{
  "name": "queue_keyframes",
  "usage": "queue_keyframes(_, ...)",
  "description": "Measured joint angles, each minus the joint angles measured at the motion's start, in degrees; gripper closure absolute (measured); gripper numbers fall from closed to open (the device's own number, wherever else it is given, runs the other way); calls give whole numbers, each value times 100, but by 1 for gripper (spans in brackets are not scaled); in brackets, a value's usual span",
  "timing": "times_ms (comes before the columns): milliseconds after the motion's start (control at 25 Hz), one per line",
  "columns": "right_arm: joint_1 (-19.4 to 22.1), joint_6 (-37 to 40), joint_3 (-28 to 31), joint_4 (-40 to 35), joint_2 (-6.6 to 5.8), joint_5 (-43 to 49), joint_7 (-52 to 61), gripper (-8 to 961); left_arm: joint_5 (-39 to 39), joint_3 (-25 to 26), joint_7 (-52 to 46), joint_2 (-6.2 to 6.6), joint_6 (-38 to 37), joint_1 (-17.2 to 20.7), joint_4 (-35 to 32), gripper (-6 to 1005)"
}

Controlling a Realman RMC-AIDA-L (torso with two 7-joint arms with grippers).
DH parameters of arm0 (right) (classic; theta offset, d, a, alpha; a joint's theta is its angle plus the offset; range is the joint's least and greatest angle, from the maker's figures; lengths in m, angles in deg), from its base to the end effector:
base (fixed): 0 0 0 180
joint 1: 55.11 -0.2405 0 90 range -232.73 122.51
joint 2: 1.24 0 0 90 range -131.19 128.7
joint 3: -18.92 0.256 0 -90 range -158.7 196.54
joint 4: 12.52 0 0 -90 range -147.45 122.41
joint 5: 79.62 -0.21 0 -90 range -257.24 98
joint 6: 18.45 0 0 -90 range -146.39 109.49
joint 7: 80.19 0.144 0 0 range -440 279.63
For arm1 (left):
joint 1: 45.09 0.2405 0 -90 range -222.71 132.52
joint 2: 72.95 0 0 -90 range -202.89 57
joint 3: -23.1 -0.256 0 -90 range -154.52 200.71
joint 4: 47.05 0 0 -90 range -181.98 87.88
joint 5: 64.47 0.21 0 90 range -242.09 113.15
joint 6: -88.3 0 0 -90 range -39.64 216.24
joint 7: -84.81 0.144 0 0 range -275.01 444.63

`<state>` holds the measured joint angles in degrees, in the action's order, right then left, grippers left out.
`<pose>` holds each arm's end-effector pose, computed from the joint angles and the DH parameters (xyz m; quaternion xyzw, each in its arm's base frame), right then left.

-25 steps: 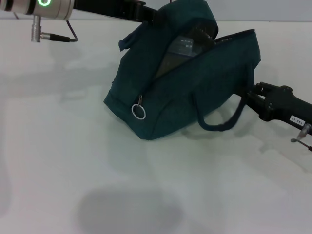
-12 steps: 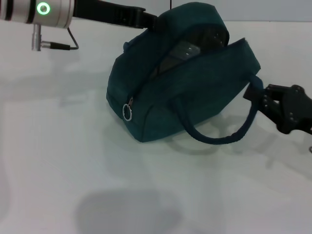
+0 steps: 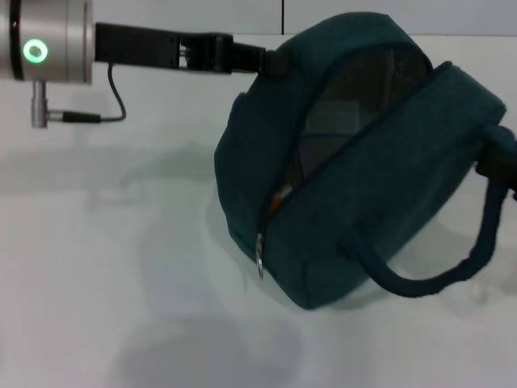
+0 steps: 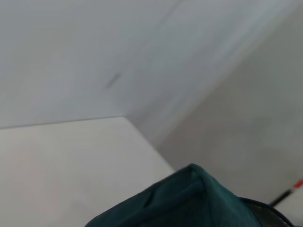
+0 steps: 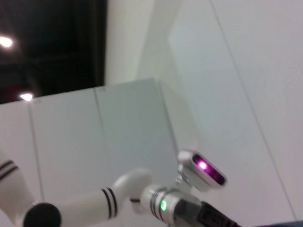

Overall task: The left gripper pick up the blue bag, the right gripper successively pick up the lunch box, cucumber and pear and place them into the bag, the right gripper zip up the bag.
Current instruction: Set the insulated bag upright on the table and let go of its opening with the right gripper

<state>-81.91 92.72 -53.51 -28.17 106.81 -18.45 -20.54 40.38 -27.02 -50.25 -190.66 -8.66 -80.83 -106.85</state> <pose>0.2482 0.2773 0.0429 -0.8598 0.1012 0.4965 0.0637 -0.1540 0.3599 0.0518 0.8733 0.4078 0.2663 0.0121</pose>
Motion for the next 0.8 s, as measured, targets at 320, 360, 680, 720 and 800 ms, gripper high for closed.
queue_keyframes(320,30,446,324,-230,-156,-14,243,892,-270,17,424,-54,-118,329,412,951)
queue_keyframes(360,35,490,389,-247,-158,-11,250,892,-282,29,571,-53,-106,327,658,951)
queue_keyframes(680,29,-324,517,-228,-152,261,576,892,-374,57,1498,-66,7,328,1798,951)
queue_keyframes(720,29,-404,521,-225,-139,336,594,892,-407,59,1514,-85,5,353,1793,951)
queue_keyframes(800,36,-684,528,-221,-106,562,668,892,-538,60,1567,-107,-14,416,1780,951)
